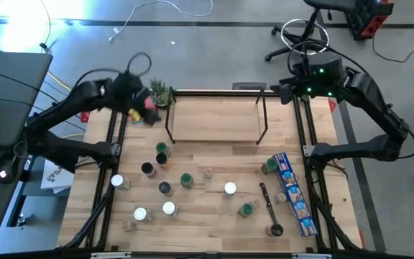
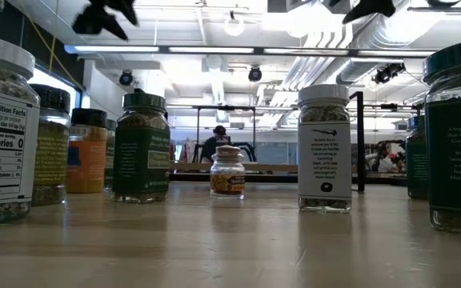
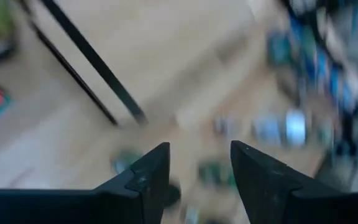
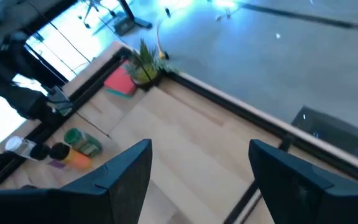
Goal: Shelf spices
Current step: Put the black seasoning bottle on the shelf
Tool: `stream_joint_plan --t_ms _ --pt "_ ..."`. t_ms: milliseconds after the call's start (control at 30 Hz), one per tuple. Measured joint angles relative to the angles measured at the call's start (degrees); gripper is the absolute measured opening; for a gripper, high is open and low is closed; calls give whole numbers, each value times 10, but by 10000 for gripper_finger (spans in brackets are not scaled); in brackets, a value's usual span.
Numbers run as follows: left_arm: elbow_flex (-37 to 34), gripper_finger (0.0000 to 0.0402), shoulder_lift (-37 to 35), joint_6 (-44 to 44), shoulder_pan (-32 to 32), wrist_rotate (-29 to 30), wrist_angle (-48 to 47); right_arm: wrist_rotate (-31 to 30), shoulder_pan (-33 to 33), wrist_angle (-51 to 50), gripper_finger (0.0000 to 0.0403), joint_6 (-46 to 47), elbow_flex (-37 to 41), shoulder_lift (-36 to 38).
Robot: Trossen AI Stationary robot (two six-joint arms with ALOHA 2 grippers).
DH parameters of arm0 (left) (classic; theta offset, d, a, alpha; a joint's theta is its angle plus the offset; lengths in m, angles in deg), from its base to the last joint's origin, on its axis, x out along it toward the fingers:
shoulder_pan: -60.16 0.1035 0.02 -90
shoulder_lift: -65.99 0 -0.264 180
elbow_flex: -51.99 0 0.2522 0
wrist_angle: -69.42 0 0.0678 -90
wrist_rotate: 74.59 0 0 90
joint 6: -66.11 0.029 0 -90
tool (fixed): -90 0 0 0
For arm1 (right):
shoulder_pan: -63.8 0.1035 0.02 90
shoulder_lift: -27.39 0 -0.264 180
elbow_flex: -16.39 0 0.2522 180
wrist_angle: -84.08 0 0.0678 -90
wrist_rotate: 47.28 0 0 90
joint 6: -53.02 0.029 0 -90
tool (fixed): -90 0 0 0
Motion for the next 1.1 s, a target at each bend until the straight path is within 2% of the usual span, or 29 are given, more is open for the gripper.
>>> stream_joint_plan --t_ms 167,333,500,667,767,900,1100 --pt "0 140 21 -46 -167 1 -62 -1 0 8 264 -7 0 -4" --pt "0 142 54 -105 -250 9 -143 -3 0 10 264 -22 0 -7" --pt "-15 189 74 -101 -262 22 -183 -3 0 11 264 -37 0 -9" --pt "-100 262 73 -100 -250 -19 -118 -3 0 14 264 -48 0 -11" --pt "-152 293 74 -92 -250 -8 -75 -3 0 14 264 -48 0 -11" --pt "-195 306 75 -104 -250 29 -51 -3 0 14 264 -47 0 -11" --pt "-238 307 77 -96 -260 54 10 -3 0 17 264 -40 0 -11"
